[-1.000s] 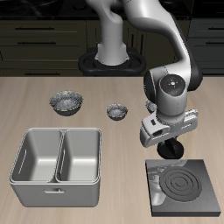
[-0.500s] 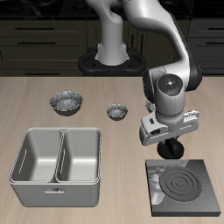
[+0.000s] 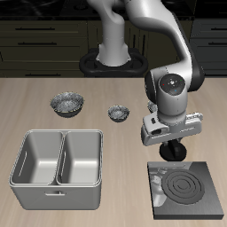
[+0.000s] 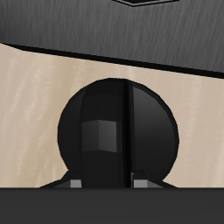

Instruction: Turn off the stove and place the largest bowl in the left side of the drainer and the medium bowl in the right side

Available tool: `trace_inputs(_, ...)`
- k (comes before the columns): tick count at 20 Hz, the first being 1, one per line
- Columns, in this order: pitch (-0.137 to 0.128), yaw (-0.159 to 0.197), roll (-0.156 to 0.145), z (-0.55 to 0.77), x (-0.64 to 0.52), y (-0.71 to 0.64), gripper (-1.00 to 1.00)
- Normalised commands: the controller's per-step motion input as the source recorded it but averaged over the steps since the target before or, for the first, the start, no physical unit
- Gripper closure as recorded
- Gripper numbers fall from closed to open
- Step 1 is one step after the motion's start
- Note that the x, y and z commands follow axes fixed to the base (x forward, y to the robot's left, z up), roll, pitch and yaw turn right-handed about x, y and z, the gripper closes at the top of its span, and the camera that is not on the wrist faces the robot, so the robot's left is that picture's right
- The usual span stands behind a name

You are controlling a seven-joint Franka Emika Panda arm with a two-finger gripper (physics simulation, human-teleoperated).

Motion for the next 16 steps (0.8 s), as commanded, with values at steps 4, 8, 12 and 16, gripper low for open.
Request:
trace_inputs(4,0.021,-0.042,-0.042,0.04,0.02,-0.01,1.00)
trace_inputs(8,-0.035,-0.080,-0.084,0.19,0.01,-0.02,1.00)
trace_inputs(12,-0.018,-0.062,-0.012,0.12,-0.07,0.01,1.00)
trace_inputs(16,-0.031,-0.014,-0.034,0.11,-0.04,0.01,1.00)
